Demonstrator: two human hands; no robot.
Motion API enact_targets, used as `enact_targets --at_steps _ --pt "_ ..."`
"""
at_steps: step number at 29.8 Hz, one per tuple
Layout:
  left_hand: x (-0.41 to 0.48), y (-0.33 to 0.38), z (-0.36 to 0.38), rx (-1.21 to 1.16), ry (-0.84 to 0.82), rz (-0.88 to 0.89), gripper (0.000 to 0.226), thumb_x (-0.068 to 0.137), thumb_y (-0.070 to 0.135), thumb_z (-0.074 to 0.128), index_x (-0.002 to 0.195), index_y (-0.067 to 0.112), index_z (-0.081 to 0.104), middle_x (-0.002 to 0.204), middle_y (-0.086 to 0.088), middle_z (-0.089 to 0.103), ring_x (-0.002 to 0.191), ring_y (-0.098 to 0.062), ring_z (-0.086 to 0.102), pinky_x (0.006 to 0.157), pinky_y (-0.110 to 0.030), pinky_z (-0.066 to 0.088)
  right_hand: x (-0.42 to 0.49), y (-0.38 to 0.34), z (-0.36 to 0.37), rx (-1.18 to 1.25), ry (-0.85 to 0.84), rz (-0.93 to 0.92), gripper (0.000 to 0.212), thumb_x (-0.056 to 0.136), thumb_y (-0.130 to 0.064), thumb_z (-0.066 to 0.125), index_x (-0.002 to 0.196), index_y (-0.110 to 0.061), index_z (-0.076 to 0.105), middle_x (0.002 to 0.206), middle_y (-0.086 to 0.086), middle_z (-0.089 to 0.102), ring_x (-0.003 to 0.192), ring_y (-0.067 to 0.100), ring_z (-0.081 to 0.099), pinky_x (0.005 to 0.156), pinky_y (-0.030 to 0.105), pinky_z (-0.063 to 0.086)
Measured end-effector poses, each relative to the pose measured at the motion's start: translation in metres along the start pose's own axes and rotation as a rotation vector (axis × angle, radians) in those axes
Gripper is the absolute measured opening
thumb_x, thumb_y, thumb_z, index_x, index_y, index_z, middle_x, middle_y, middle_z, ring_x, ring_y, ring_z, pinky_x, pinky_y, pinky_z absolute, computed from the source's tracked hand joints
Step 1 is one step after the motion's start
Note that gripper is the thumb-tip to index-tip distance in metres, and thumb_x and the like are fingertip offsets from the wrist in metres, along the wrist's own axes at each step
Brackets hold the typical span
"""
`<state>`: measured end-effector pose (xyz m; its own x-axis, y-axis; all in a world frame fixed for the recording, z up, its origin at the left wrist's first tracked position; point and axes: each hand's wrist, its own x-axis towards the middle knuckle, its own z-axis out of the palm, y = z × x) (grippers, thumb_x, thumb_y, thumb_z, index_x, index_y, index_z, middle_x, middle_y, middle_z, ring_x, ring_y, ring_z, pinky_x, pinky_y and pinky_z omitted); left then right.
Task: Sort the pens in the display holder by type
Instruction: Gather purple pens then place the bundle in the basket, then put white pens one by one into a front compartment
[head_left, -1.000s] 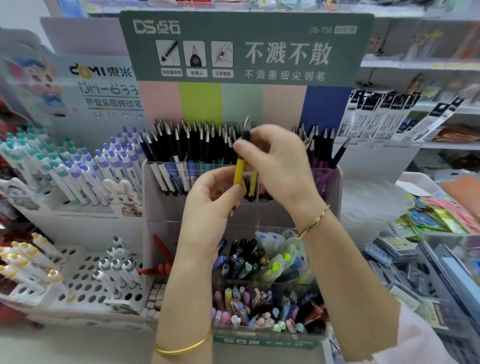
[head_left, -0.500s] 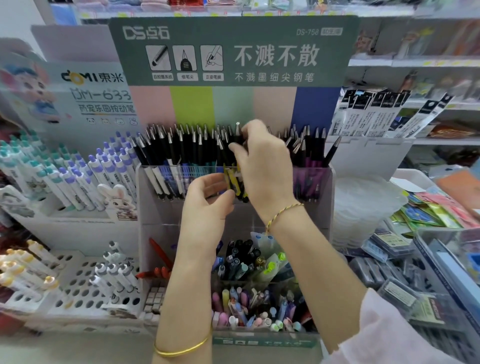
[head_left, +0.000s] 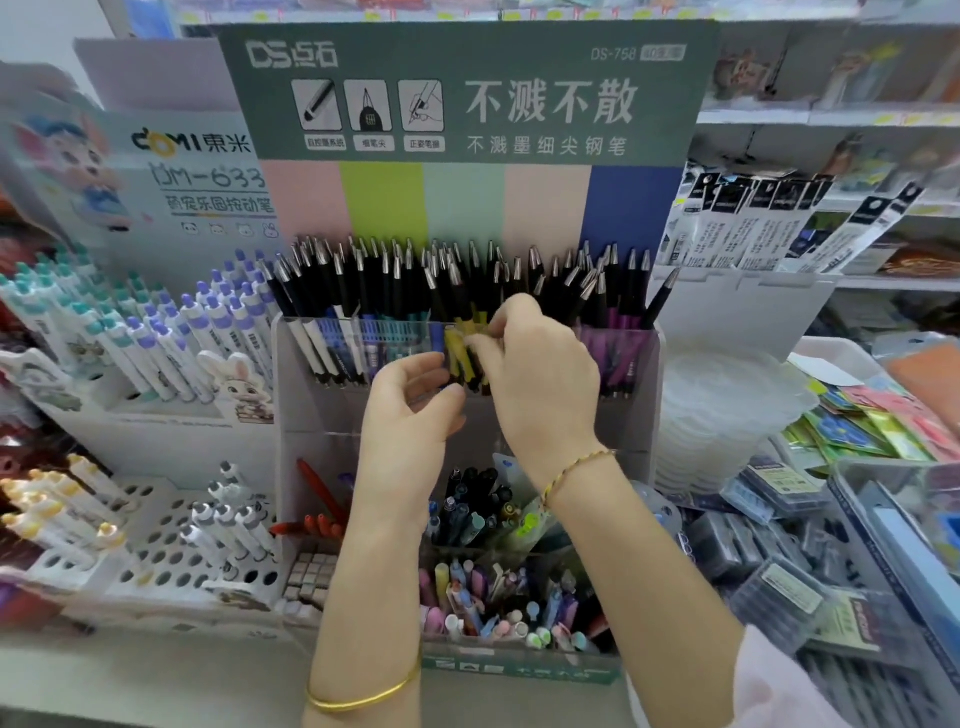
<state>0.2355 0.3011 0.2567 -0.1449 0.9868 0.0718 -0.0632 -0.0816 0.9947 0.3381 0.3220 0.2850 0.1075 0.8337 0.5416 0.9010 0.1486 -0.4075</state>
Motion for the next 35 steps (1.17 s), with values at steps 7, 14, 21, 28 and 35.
enact_targets --at_steps 7,14,21,28,35 --pt "-0.036 -0.011 -0.016 -0.045 0.187 -0.054 0.027 0.091 0.003 0.058 0.106 0.025 0.057 0.113 -0.001 0.060 0.103 -0.016 0.063 0.085 -0.031 0.055 -0.030 -0.012 -0.013 0.256 -0.233 -0.078 0.012 0.093 -0.027 0.056 0.100 -0.017 0.057 0.086 -0.004 0.063 0.082 0.018 0.061 0.068 0.034 0.050" --pt "-0.110 -0.055 -0.112 -0.055 0.663 -0.139 0.025 0.090 -0.006 0.052 0.104 0.014 0.057 0.098 -0.005 0.062 0.075 -0.004 0.062 0.060 -0.017 0.050 -0.112 -0.092 0.036 0.548 -0.615 -0.323 0.014 0.090 -0.023 0.058 0.102 -0.018 0.059 0.088 -0.001 0.065 0.083 0.020 0.062 0.075 0.041 0.052" --pt "-0.215 -0.144 -0.232 0.094 0.929 -0.459 0.024 0.089 -0.006 0.049 0.092 0.017 0.057 0.094 -0.006 0.061 0.077 -0.012 0.059 0.072 -0.031 0.051 -0.223 -0.160 0.088 0.639 -1.054 -0.429 0.007 0.088 -0.014 0.057 0.094 -0.016 0.061 0.064 -0.015 0.052 0.060 0.013 0.058 0.063 0.029 0.049" --pt "-0.276 -0.237 -0.302 0.684 0.613 -0.850 0.012 0.086 -0.001 0.052 0.082 0.009 0.057 0.088 -0.011 0.057 0.083 -0.027 0.057 0.068 -0.030 0.042 -0.304 -0.200 0.135 0.634 -1.245 -0.237 0.010 0.093 -0.011 0.049 0.097 -0.012 0.059 0.064 0.005 0.065 0.048 0.023 0.060 0.049 0.027 0.049" --pt "-0.292 -0.307 -0.356 1.233 0.381 -0.920 0.080 0.083 0.033 0.069 0.141 0.000 0.024 0.145 -0.016 0.028 0.138 -0.030 0.024 0.110 -0.040 0.028 -0.348 -0.201 0.175 0.582 -1.314 -0.034 0.014 0.093 -0.009 0.049 0.101 -0.012 0.059 0.070 0.009 0.067 0.048 0.015 0.058 0.040 0.016 0.040"
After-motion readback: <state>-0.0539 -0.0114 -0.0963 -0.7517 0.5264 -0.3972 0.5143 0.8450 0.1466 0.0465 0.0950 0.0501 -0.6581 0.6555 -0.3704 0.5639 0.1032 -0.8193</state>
